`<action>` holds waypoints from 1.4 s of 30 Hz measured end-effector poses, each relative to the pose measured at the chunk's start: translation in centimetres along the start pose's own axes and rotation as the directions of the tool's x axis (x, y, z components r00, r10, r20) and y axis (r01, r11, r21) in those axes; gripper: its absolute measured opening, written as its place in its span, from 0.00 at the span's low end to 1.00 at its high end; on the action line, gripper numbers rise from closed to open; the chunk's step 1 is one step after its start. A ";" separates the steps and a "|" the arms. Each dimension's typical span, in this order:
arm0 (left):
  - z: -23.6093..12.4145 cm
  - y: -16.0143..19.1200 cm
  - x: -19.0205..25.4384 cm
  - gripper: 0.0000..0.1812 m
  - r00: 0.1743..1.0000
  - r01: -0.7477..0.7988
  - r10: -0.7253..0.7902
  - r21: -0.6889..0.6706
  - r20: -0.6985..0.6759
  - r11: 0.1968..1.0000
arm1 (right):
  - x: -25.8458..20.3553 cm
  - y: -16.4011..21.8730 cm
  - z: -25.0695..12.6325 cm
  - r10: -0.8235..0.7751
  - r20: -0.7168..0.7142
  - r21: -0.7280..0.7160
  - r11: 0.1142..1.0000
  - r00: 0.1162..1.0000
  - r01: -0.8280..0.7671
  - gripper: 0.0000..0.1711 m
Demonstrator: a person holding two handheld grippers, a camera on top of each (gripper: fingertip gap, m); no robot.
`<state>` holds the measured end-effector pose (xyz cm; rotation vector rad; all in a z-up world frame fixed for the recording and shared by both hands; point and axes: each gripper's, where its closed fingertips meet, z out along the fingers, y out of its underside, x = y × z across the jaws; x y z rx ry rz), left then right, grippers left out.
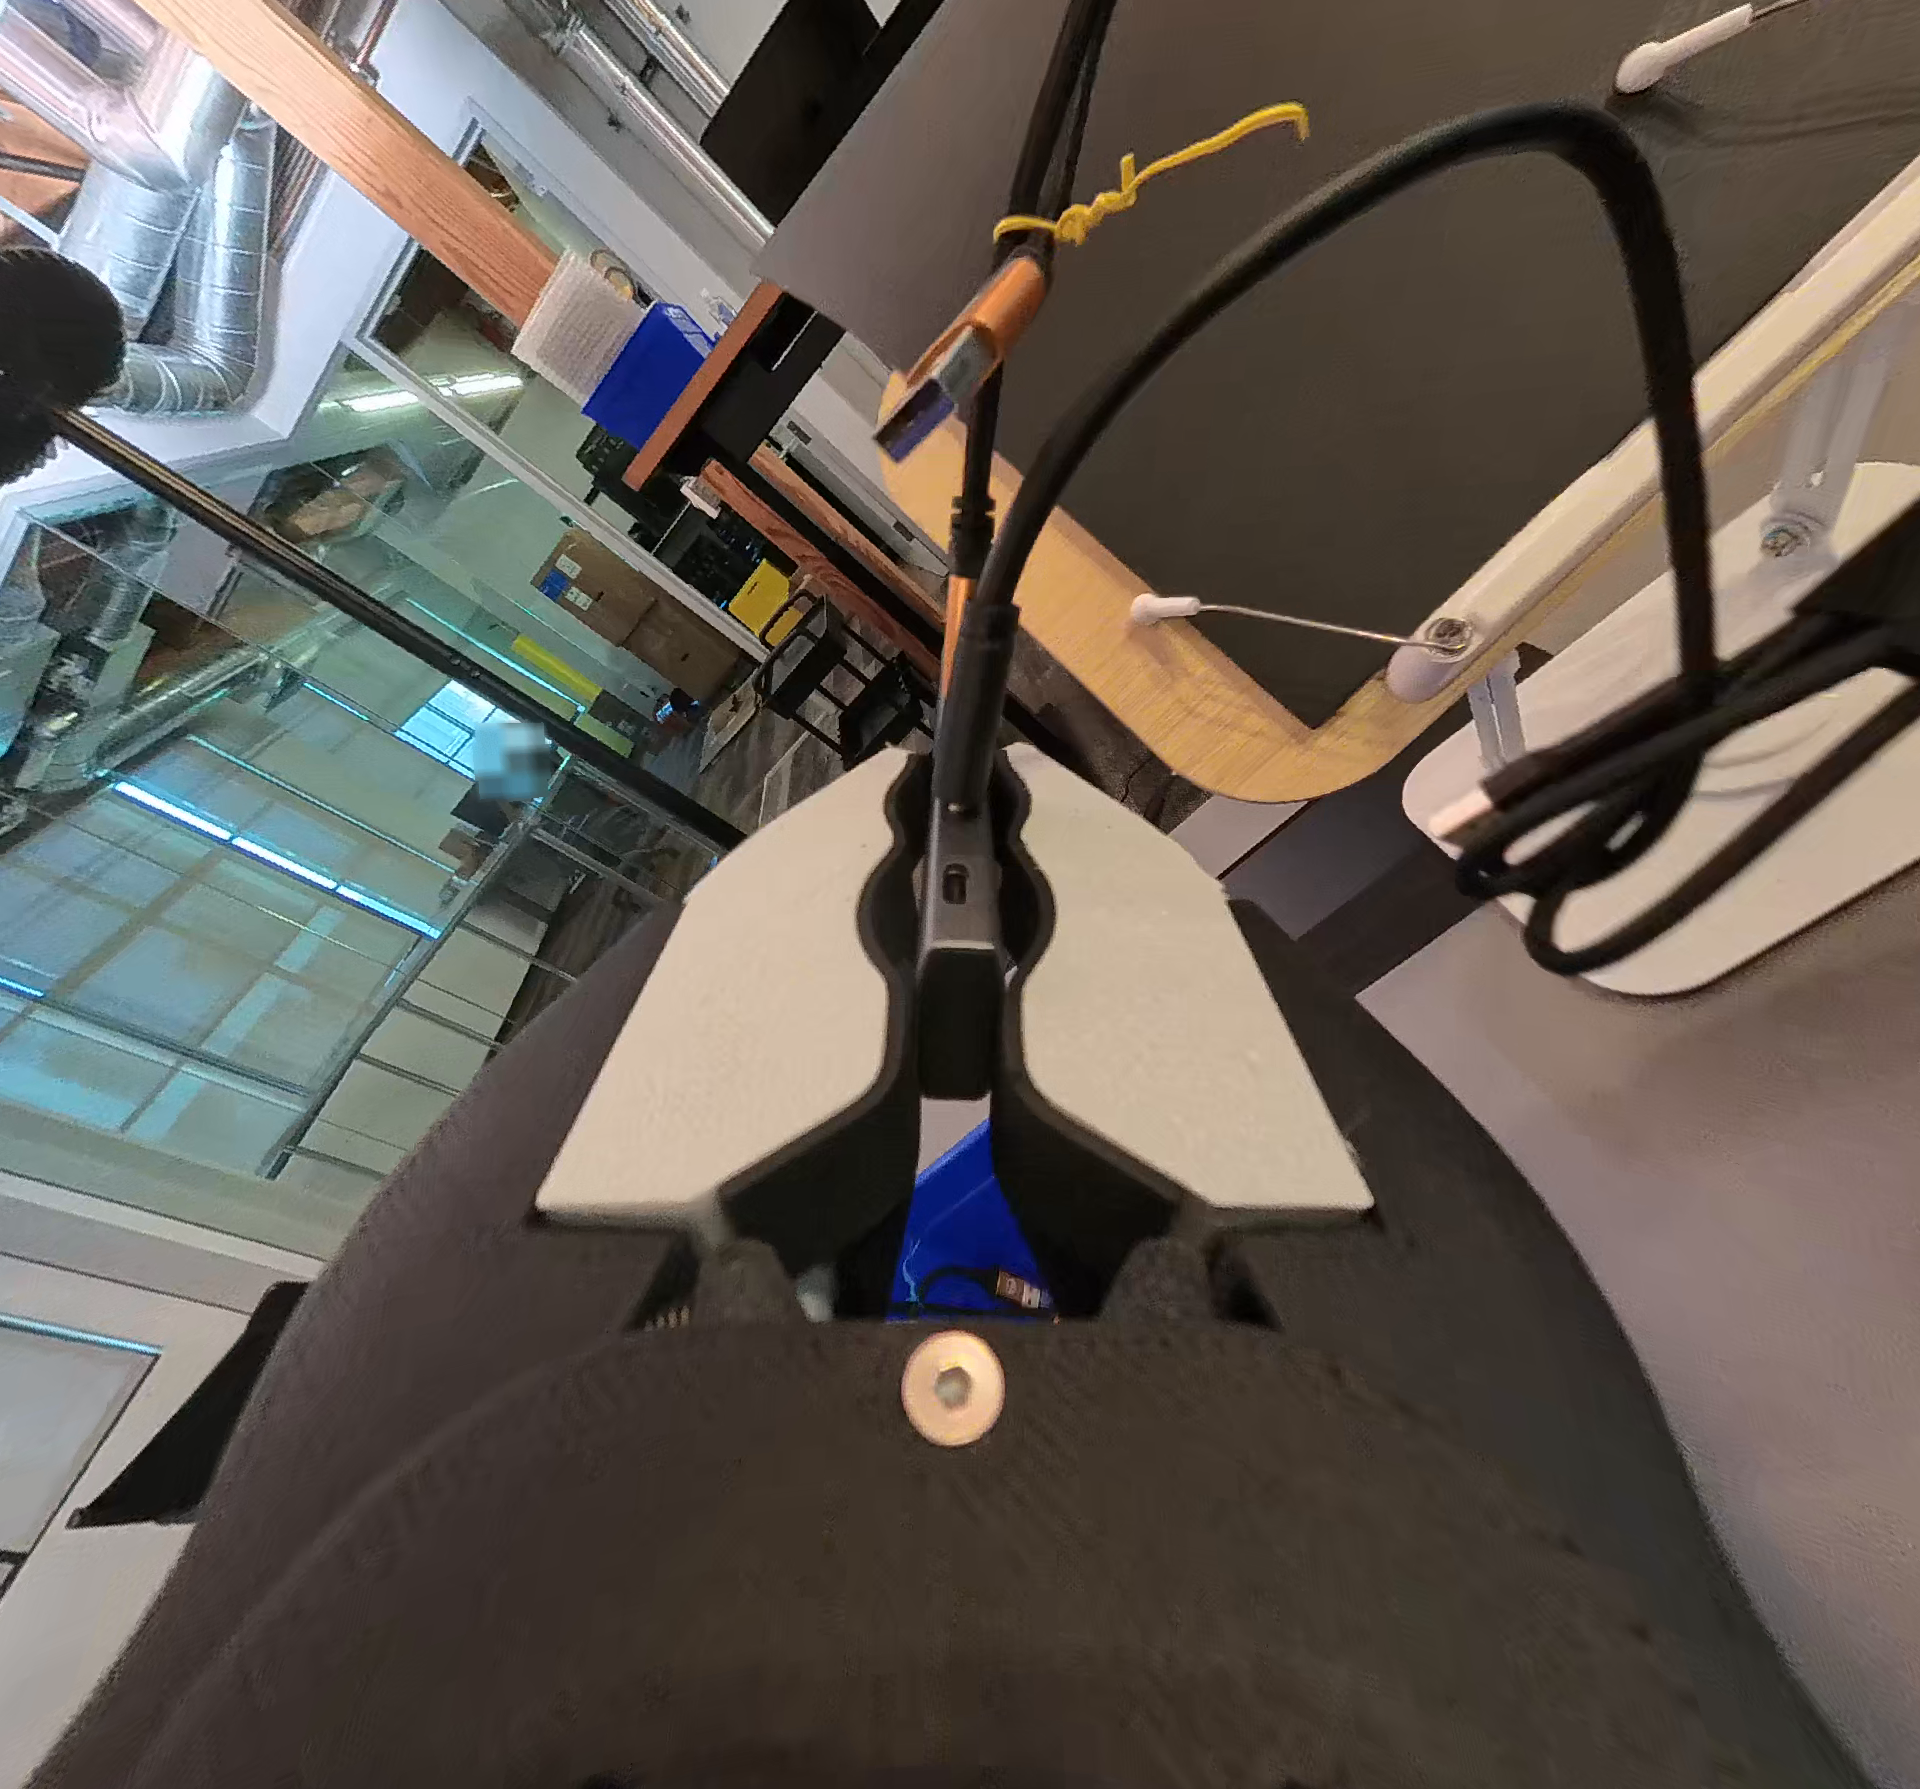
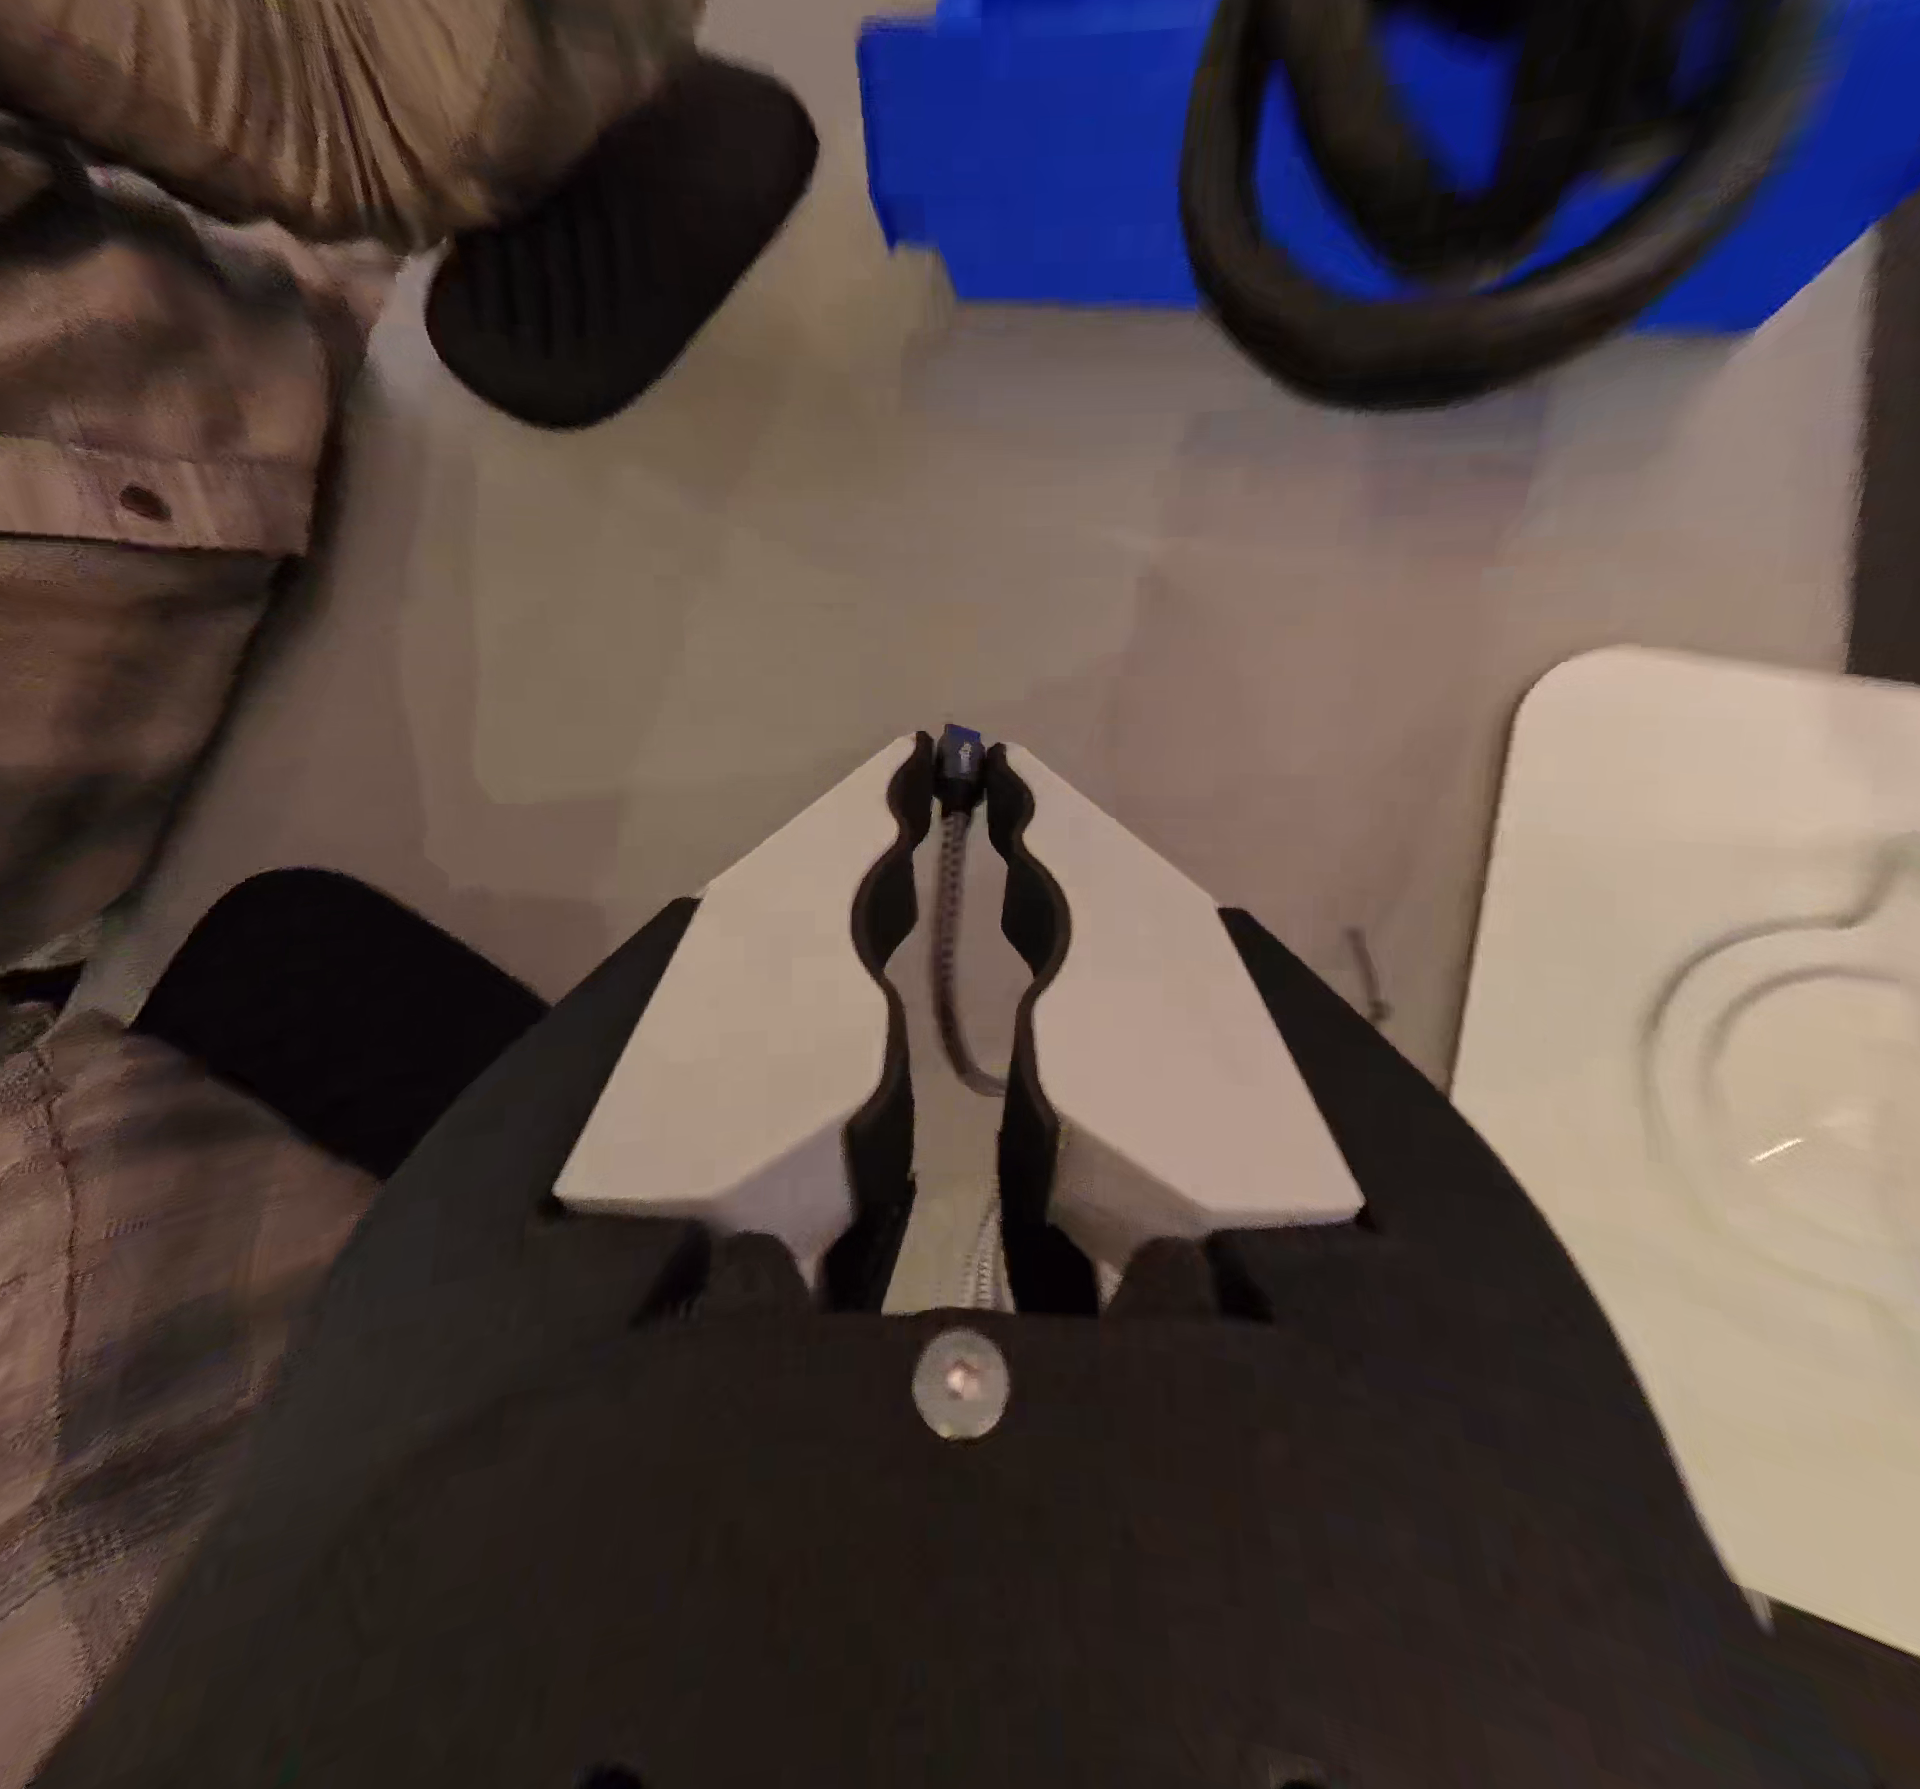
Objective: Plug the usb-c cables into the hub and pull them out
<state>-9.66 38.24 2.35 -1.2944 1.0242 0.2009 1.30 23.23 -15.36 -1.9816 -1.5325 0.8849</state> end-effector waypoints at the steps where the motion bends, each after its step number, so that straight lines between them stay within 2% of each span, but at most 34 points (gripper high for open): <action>1: 0.0 -0.1 0.2 0.06 1.000 -0.007 0.007 0.003 -0.002 1.000 | 0.2 0.7 0.6 0.030 0.013 -0.039 0.999 0.999 -0.029 0.14; 2: 0.1 -0.3 0.4 0.06 1.000 -0.016 0.016 0.007 0.000 1.000 | 0.1 1.0 0.9 0.064 0.030 -0.064 0.996 0.998 -0.062 0.24; 4: 0.2 -0.4 0.8 0.06 0.999 -0.041 0.040 0.007 0.008 0.999 | -0.7 -0.1 0.3 0.031 0.033 -0.040 0.999 0.999 -0.030 0.26; 6: 0.4 -0.5 0.9 0.06 0.996 -0.075 0.075 0.008 0.042 0.997 | -2.0 -3.3 -1.6 -0.079 -0.004 0.084 0.993 0.997 0.079 0.25; 8: 0.6 -0.6 1.1 0.06 0.991 -0.114 0.114 -0.001 0.065 0.993 | -3.2 -7.1 -4.1 -0.172 -0.099 0.229 0.955 0.980 0.190 0.27; 11: 0.6 -0.9 1.5 0.06 0.982 -0.165 0.165 0.000 0.089 0.986 | -4.8 -12.3 -7.9 -0.275 -0.293 0.394 0.838 0.916 0.378 0.21; 13: 0.5 -1.3 1.7 0.06 0.971 -0.207 0.204 0.007 0.125 0.978 | -5.5 -14.6 -9.1 -0.273 -0.355 0.442 0.794 0.894 0.418 0.13; 14: 0.5 -1.6 1.9 0.06 0.965 -0.230 0.227 0.008 0.129 0.973 | -5.2 -15.2 -9.1 -0.252 -0.384 0.438 0.797 0.888 0.415 0.13; 16: 0.4 -2.1 2.4 0.06 0.952 -0.274 0.269 0.014 0.147 0.962 | -3.3 -15.9 -9.0 -0.196 -0.485 0.399 0.818 0.853 0.415 0.11; 19: 0.3 -2.8 3.5 0.06 0.944 -0.305 0.296 0.039 0.147 0.952 | -1.2 -16.9 -9.0 -0.116 -0.533 0.437 0.811 0.838 0.390 0.17; 21: 0.3 -3.3 4.0 0.06 0.942 -0.314 0.303 0.059 0.145 0.948 | 0.4 -16.3 -8.3 -0.089 -0.567 0.389 0.848 0.819 0.361 0.19; 22: 0.3 -3.4 4.3 0.06 0.940 -0.321 0.310 0.061 0.144 0.945 | 1.0 -16.3 -8.3 -0.067 -0.587 0.390 0.850 0.807 0.355 0.15; 25: 0.4 -3.4 4.6 0.06 0.936 -0.332 0.320 0.066 0.145 0.941 | 0.7 -17.4 -8.5 -0.029 -0.521 0.507 0.793 0.853 0.337 0.16; 26: 0.4 -3.4 4.7 0.06 0.936 -0.334 0.321 0.071 0.144 0.940 | 0.6 -17.5 -8.3 -0.027 -0.503 0.518 0.791 0.864 0.326 0.24; 29: 0.5 -3.4 4.8 0.06 0.935 -0.337 0.325 0.066 0.145 0.939 | 0.7 -17.7 -9.3 -0.003 -0.563 0.510 0.785 0.827 0.350 0.18; 31: 0.4 -3.6 5.0 0.06 0.932 -0.344 0.331 0.076 0.150 0.936 | 1.7 -16.6 -8.4 0.028 -0.554 0.456 0.846 0.832 0.276 0.21; 33: 0.5 -3.7 5.4 0.06 0.926 -0.361 0.348 0.069 0.149 0.930 | 2.0 -16.2 -7.5 0.022 -0.531 0.446 0.857 0.847 0.258 0.24; 36: 0.4 -4.0 6.2 0.06 0.917 -0.386 0.370 0.094 0.149 0.918 | 1.6 -17.0 -7.3 0.039 -0.458 0.527 0.817 0.888 0.235 0.18; 42: 0.7 -4.0 6.9 0.06 0.916 -0.389 0.372 0.104 0.152 0.916 | 2.9 -16.2 -7.0 0.052 -0.488 0.502 0.834 0.871 0.231 0.09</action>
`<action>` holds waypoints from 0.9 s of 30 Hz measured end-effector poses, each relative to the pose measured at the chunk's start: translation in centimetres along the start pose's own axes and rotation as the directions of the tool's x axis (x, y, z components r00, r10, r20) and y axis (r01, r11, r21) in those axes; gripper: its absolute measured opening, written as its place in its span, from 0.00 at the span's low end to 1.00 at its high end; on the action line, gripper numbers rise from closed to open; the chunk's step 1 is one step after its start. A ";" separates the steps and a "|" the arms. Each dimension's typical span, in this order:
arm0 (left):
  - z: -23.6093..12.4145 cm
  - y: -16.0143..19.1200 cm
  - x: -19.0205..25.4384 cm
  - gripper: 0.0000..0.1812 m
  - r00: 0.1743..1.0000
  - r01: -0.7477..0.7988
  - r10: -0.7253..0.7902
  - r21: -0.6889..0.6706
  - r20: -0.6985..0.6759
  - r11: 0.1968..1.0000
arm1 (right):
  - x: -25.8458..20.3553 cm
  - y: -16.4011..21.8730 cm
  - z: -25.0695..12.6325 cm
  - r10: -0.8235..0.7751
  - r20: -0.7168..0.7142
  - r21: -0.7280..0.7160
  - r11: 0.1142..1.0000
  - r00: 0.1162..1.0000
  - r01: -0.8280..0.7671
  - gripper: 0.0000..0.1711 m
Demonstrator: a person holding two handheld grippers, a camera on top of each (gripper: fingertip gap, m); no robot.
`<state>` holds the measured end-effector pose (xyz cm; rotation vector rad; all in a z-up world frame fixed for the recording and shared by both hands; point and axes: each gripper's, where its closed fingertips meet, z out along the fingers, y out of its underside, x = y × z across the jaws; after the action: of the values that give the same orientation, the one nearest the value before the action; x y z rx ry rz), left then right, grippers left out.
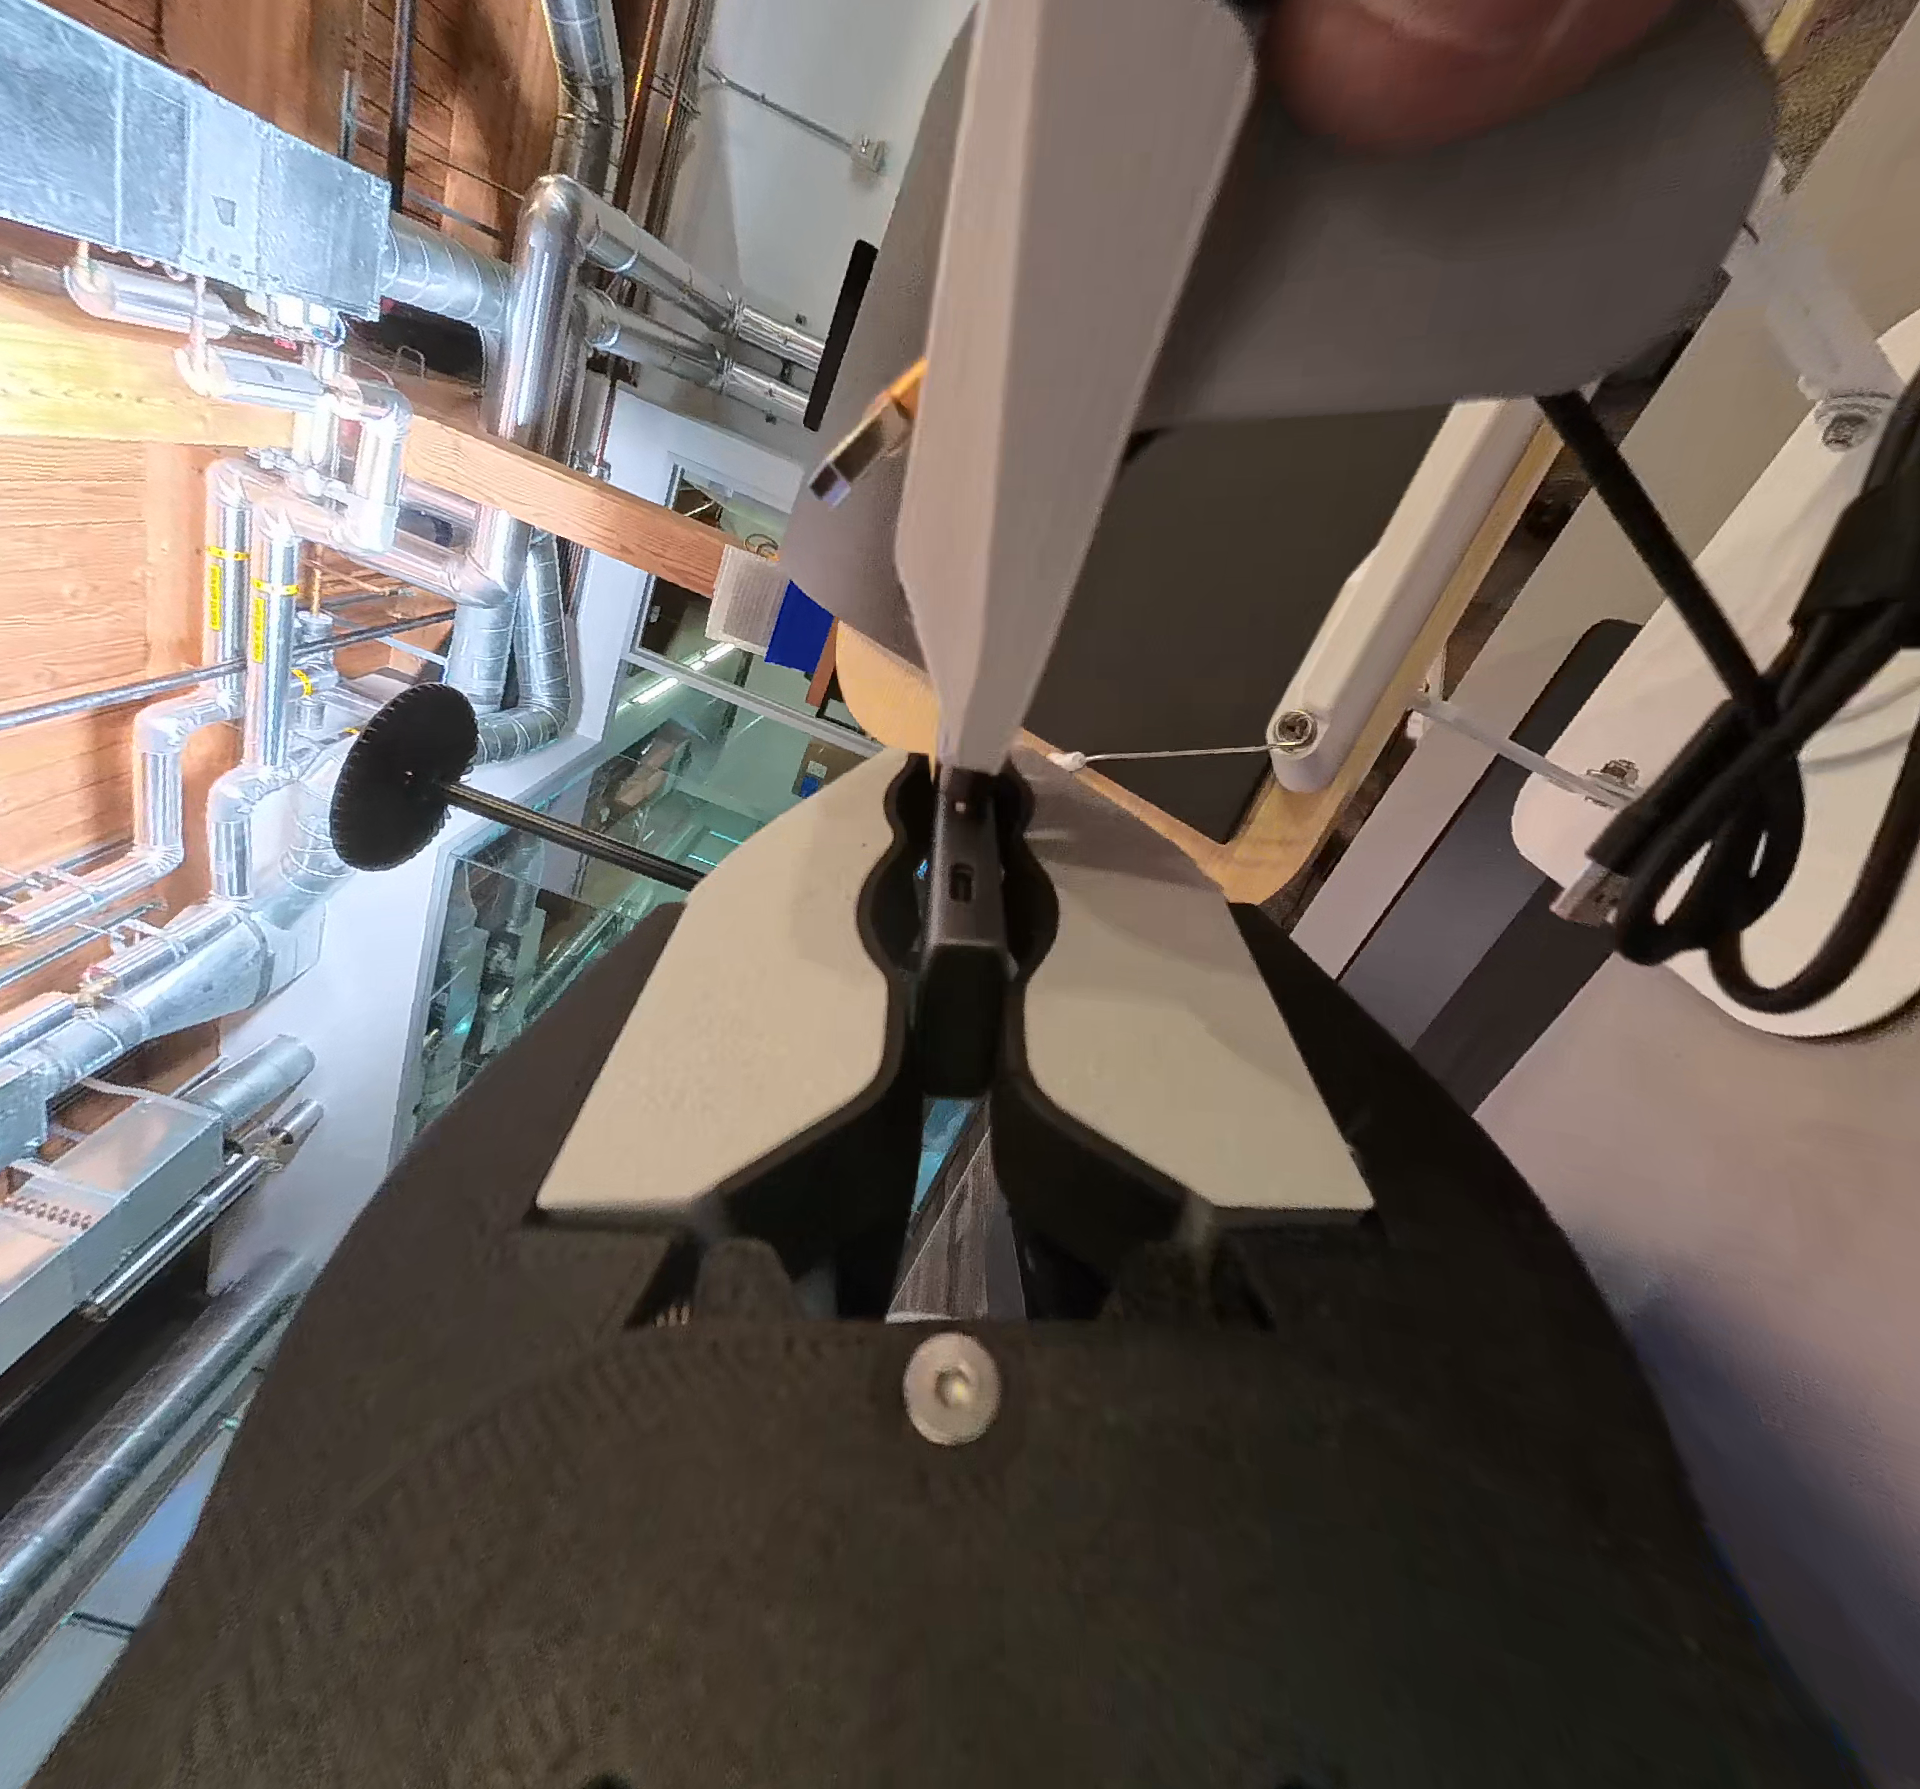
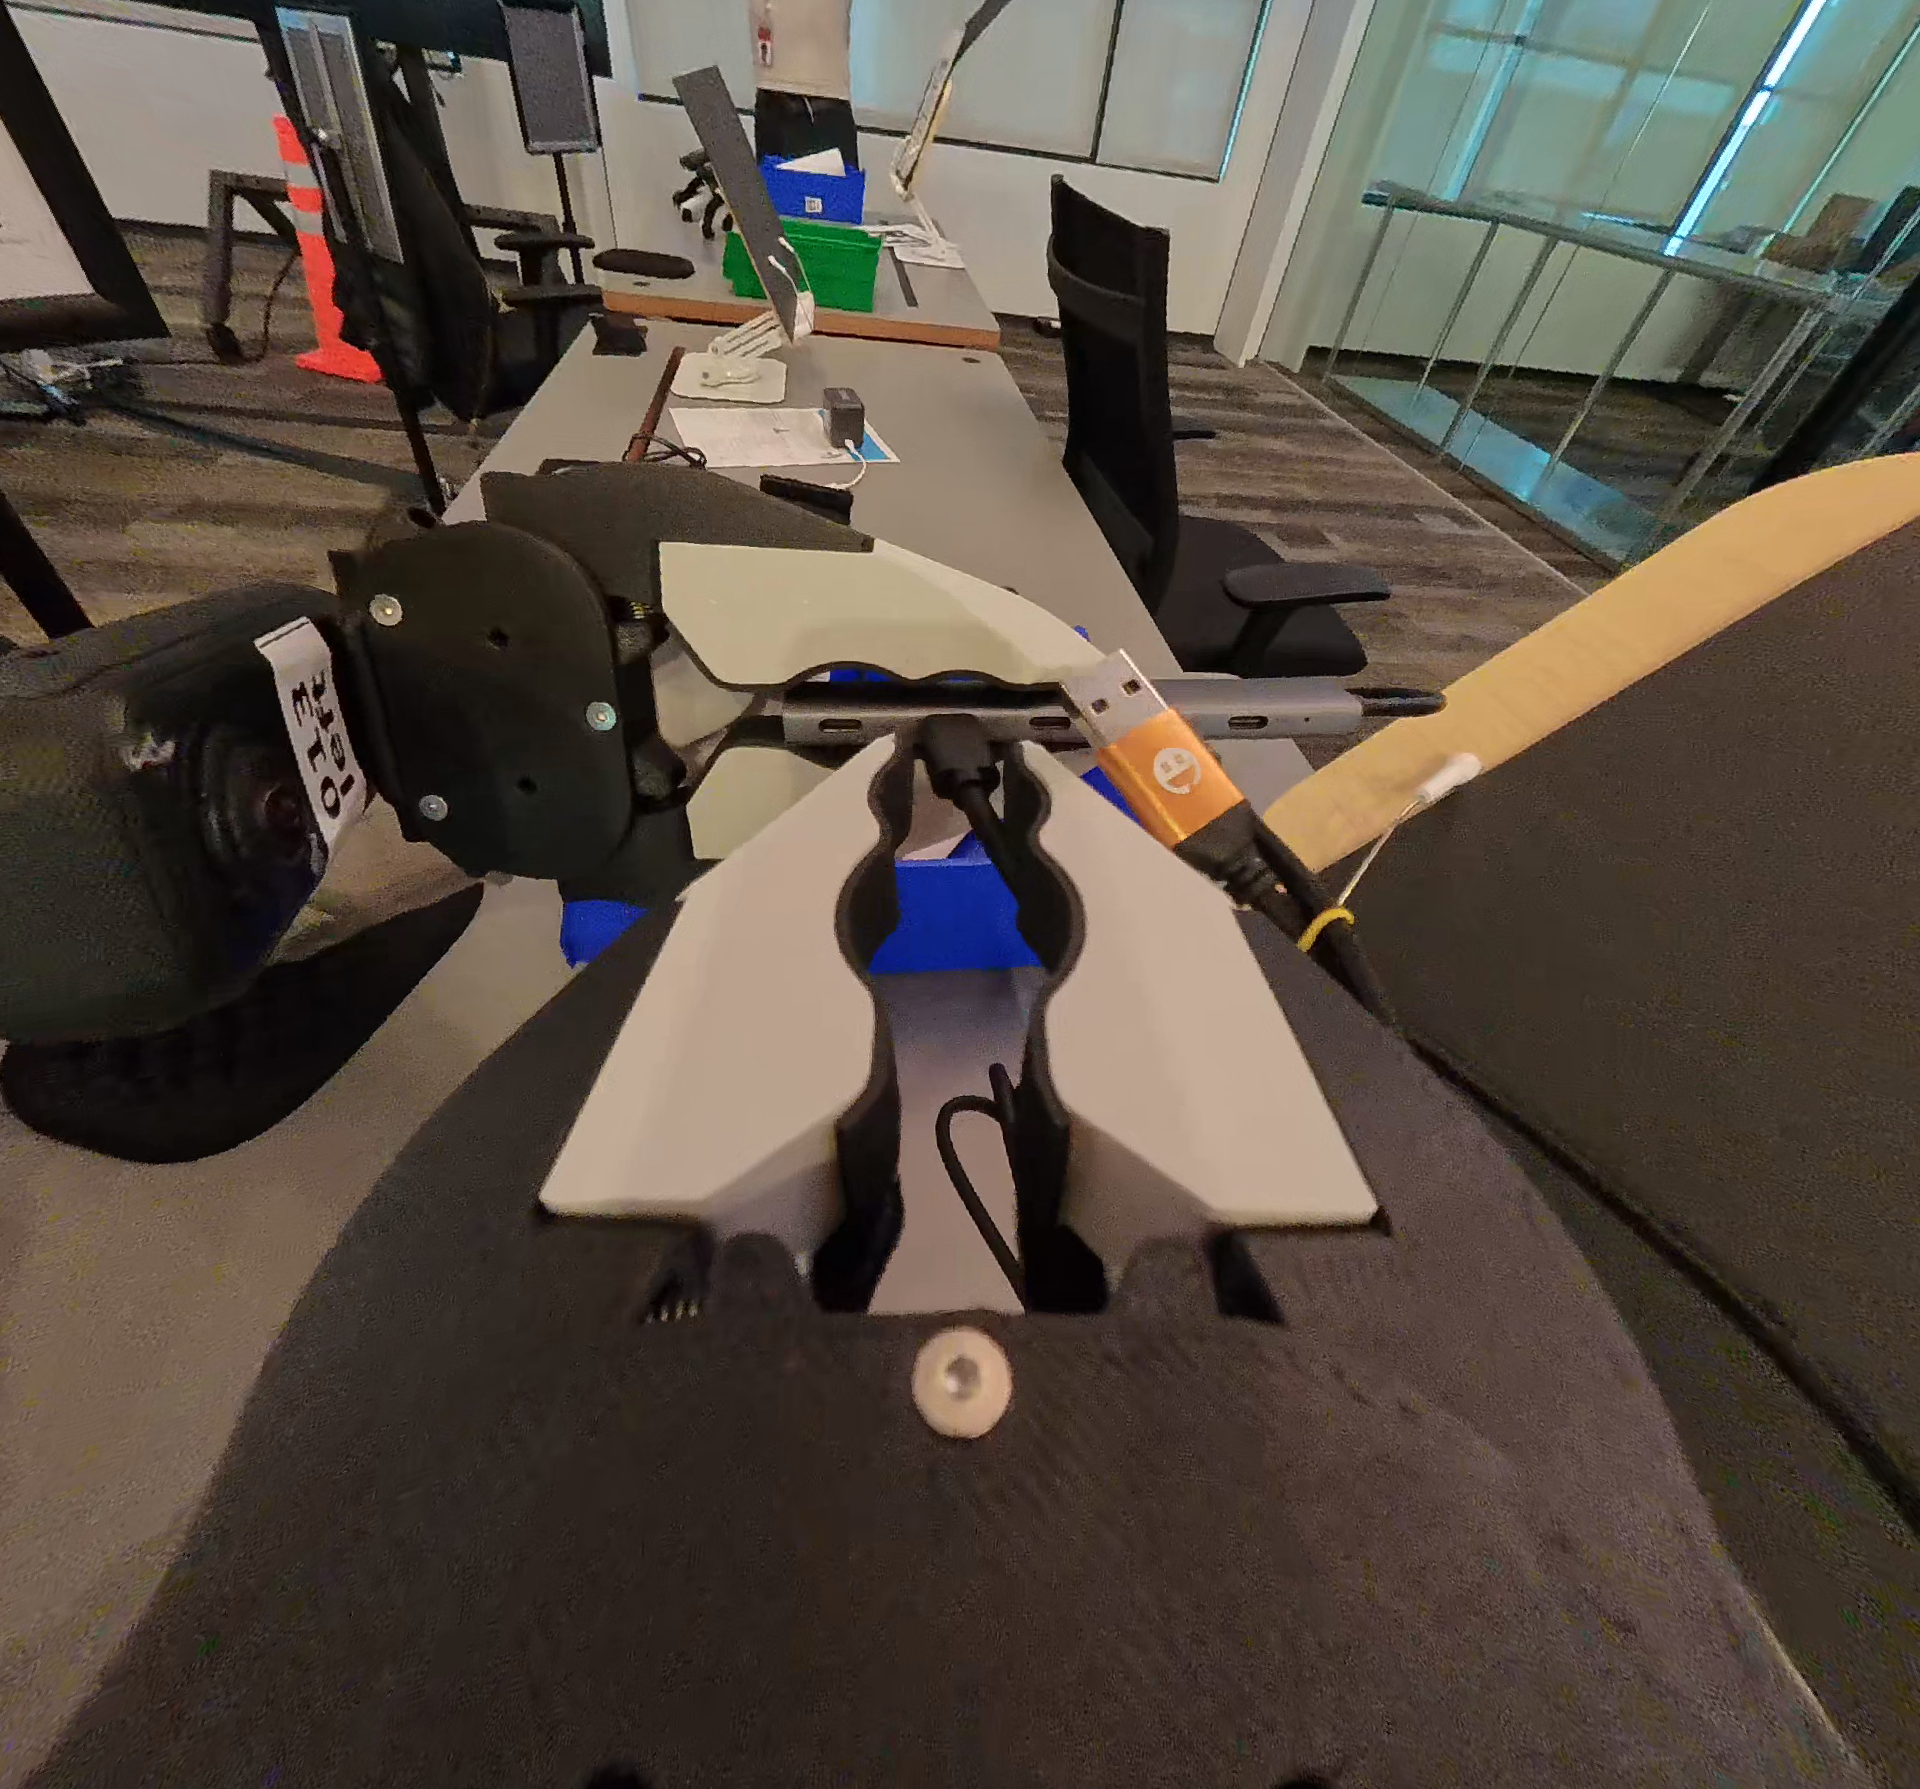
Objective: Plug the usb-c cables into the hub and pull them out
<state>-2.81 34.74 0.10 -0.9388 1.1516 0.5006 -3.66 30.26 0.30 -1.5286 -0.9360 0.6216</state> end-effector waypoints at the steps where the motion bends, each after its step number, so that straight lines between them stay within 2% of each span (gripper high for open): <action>1: 0.0 0.0 0.2 0.06 1.000 -0.002 0.002 0.001 -0.004 1.000 | 0.1 0.3 0.0 -0.015 -0.007 -0.014 1.000 1.000 0.014 0.08; 4: -0.1 -0.4 0.3 0.07 1.000 0.004 -0.004 0.027 0.004 1.000 | -0.1 0.9 0.2 -0.022 0.008 -0.046 0.999 1.000 0.022 0.09; 7: -0.2 -0.5 0.1 0.07 1.000 0.014 -0.014 0.034 0.019 0.999 | -0.2 0.7 0.4 -0.022 0.021 -0.015 1.000 1.000 0.022 0.07; 12: -0.4 -0.7 -0.7 0.07 0.995 0.089 -0.092 0.059 0.042 0.994 | -0.7 -1.3 -0.1 0.066 0.126 0.157 0.984 0.990 -0.086 0.06; 18: -0.2 -0.5 -0.4 0.06 0.995 0.094 -0.096 0.049 0.041 0.994 | -0.5 -1.0 0.1 -0.002 0.052 0.107 0.994 0.999 -0.003 0.06; 22: -0.4 -1.0 -0.3 0.07 0.996 0.077 -0.080 0.062 0.044 0.995 | -0.7 -0.8 -0.3 0.010 0.091 0.100 0.995 0.996 -0.019 0.06; 27: -0.6 -1.3 -0.5 0.06 0.997 0.064 -0.067 0.070 0.046 0.996 | -1.0 -1.2 -0.5 -0.035 0.072 0.094 0.995 0.997 0.028 0.06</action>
<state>-2.33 33.56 0.94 -0.8981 1.0846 0.4261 -3.99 29.16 1.41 -1.4138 -0.9717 0.6933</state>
